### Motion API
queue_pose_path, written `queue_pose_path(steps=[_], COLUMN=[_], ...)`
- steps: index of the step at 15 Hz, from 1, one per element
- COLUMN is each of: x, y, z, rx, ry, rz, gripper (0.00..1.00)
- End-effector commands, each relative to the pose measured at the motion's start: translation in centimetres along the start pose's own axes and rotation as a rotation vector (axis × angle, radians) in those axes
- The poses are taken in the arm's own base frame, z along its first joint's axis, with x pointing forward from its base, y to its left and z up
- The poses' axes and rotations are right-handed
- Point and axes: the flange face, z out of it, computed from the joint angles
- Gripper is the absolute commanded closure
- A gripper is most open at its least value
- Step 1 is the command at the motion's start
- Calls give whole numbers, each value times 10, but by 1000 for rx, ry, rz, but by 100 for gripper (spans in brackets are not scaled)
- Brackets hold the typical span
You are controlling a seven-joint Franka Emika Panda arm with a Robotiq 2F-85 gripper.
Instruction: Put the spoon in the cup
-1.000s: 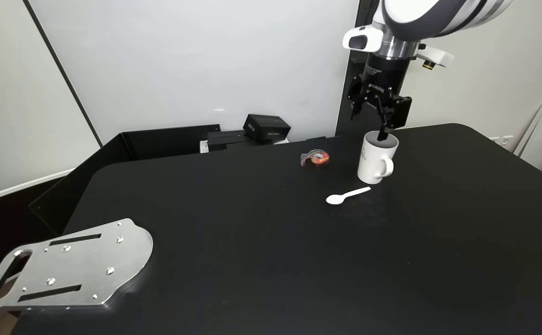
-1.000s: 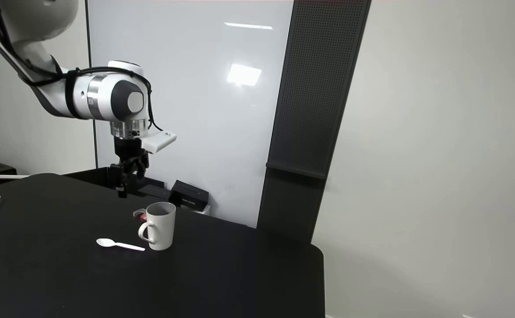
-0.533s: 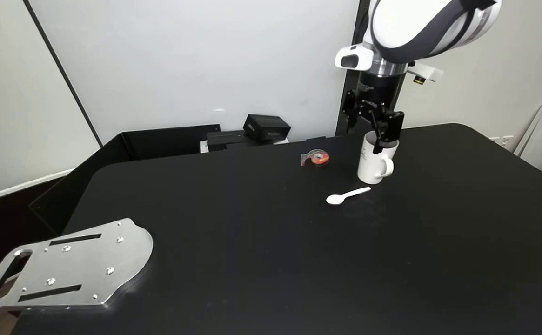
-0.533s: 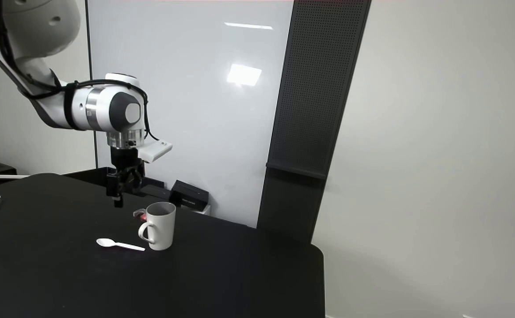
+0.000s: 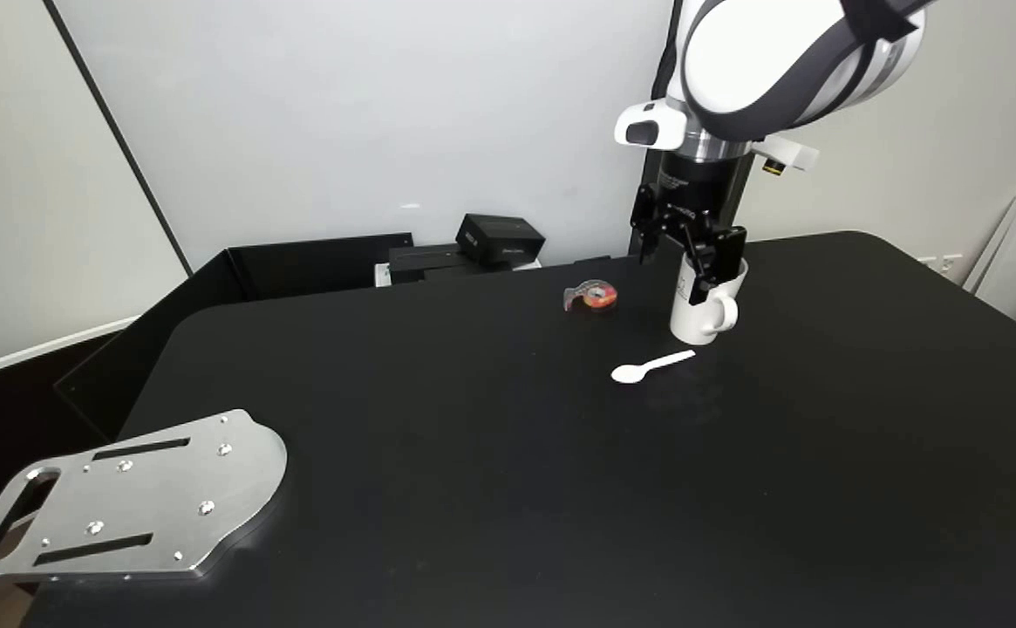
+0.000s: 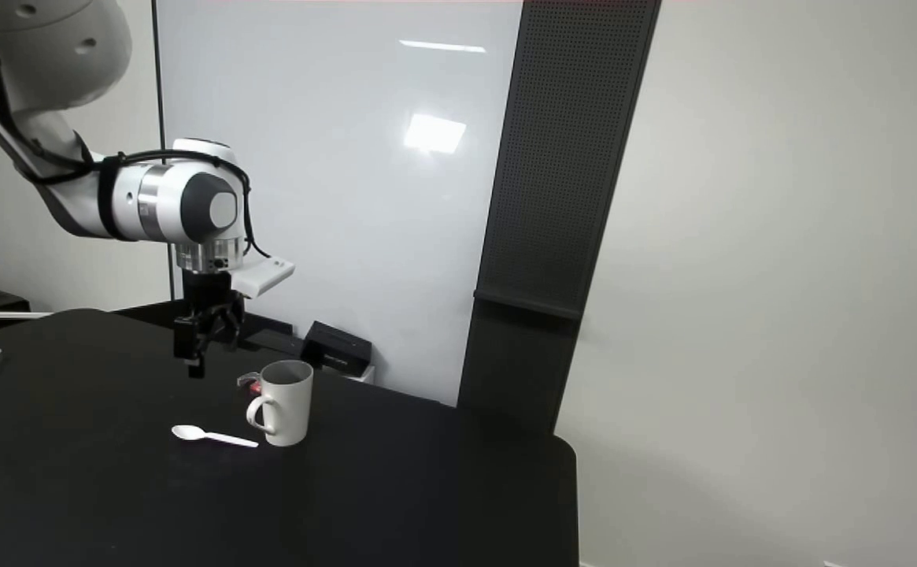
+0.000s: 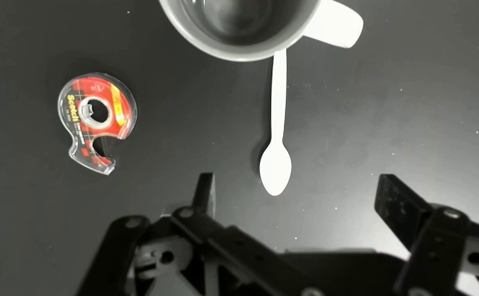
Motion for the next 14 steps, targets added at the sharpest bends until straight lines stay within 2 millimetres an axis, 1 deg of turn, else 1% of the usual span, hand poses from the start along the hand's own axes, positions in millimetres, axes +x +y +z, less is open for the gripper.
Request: queue_pose_path(steps=[1, 7, 9, 10, 14], x=[3, 4, 2, 5, 3], y=[-11, -28, -33, -23, -27], z=[3, 14, 12, 25, 21], rx=[-27, -40, -1, -16, -6], ry=[13, 36, 36, 29, 27], rz=[3, 0, 17, -3, 0], gripper=[0, 0, 0, 0, 0])
